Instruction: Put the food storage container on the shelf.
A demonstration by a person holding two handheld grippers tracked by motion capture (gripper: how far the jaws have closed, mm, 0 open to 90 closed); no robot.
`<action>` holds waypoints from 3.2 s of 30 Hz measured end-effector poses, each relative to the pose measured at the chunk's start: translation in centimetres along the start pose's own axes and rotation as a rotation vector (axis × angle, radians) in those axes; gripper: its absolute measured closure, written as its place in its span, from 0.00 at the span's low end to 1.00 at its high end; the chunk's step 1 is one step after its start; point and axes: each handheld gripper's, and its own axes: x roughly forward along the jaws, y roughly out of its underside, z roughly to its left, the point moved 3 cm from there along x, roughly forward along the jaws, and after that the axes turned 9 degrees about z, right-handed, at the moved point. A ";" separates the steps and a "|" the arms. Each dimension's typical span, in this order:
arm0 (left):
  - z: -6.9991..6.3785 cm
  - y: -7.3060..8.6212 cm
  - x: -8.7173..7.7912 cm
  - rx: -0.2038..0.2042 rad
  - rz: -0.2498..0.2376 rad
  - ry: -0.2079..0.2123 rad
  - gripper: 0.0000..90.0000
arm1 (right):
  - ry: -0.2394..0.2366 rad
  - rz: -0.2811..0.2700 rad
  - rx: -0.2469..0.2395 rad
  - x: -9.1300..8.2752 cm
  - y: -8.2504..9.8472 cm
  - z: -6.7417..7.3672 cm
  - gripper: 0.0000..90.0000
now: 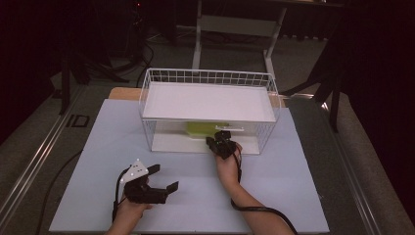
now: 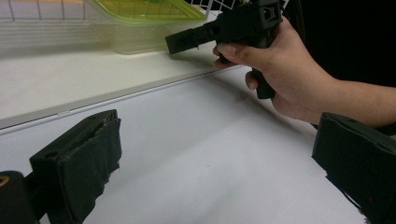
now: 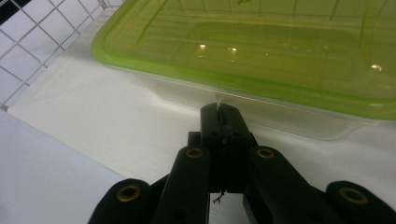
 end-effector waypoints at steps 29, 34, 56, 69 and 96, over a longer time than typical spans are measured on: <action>-1.0 -0.8 0.2 0.066 -0.015 0.028 0.02 | -0.160 -0.064 -0.178 -7.1 3.9 1.2 0.21; -1.2 -1.0 0.2 0.092 -0.010 0.043 0.02 | -0.178 -0.064 -0.187 -8.4 4.5 1.0 0.20; -0.9 -0.9 -3.5 0.147 0.012 0.062 0.03 | -0.178 -0.097 -0.280 -14.5 8.5 -1.0 0.20; -0.5 0.8 -4.7 0.142 0.023 0.053 0.02 | -0.162 -0.111 -0.296 -17.1 10.6 -2.5 0.20; 0.1 2.1 -4.1 0.152 0.015 0.026 0.02 | -0.171 -0.038 -0.322 -15.2 12.9 -5.3 0.18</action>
